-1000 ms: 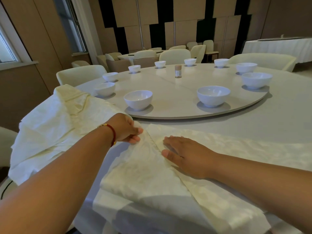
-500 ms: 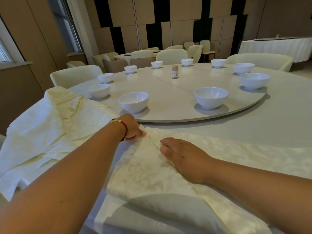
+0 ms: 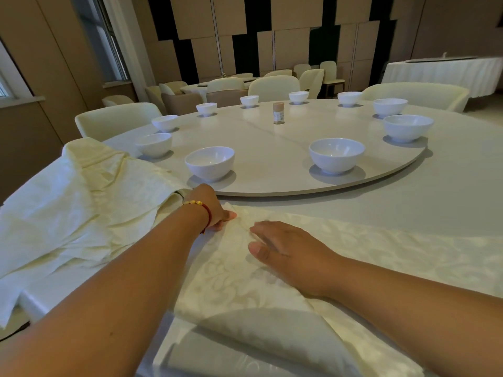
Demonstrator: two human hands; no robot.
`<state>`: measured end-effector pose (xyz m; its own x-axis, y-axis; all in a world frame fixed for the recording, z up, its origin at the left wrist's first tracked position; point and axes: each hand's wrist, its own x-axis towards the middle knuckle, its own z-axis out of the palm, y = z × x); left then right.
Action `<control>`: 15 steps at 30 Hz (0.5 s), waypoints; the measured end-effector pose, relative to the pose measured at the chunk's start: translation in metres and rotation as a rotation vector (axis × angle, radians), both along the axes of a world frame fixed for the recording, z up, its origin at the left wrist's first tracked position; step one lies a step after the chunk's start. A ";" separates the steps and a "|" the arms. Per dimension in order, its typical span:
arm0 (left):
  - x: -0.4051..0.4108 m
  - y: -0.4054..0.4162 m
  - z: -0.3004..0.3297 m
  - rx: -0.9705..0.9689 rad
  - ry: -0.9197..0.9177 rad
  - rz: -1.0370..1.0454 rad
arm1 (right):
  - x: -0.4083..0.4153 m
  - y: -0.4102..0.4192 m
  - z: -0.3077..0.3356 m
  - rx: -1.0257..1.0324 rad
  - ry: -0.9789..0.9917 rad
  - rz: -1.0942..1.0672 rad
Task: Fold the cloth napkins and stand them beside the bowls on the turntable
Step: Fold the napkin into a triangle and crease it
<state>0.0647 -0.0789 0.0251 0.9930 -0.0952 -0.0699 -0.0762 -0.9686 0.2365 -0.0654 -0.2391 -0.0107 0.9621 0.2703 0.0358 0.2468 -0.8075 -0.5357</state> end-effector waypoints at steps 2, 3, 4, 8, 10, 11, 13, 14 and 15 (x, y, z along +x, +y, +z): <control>-0.006 0.001 -0.011 -0.161 -0.120 0.036 | -0.004 0.001 0.004 0.026 -0.018 0.154; -0.009 0.001 -0.017 -0.222 -0.187 0.031 | -0.006 0.001 0.004 0.036 -0.021 0.245; -0.013 0.001 -0.023 -0.257 -0.256 0.015 | -0.007 0.002 0.004 0.040 -0.015 0.325; -0.025 -0.002 -0.034 -0.257 -0.359 -0.071 | -0.013 -0.004 0.005 0.026 0.025 0.412; -0.027 -0.001 -0.035 -0.244 -0.321 -0.089 | -0.018 -0.010 0.010 0.036 0.049 0.397; -0.029 0.000 -0.034 -0.249 -0.296 -0.100 | -0.022 -0.012 0.011 0.025 0.052 0.398; -0.033 0.005 -0.037 -0.215 -0.275 -0.160 | -0.031 -0.015 0.009 0.026 0.071 0.410; -0.035 0.006 -0.039 -0.155 -0.278 -0.200 | -0.035 -0.017 0.009 0.063 0.094 0.405; -0.036 0.008 -0.042 -0.082 -0.277 -0.228 | -0.039 -0.020 0.012 0.129 0.145 0.378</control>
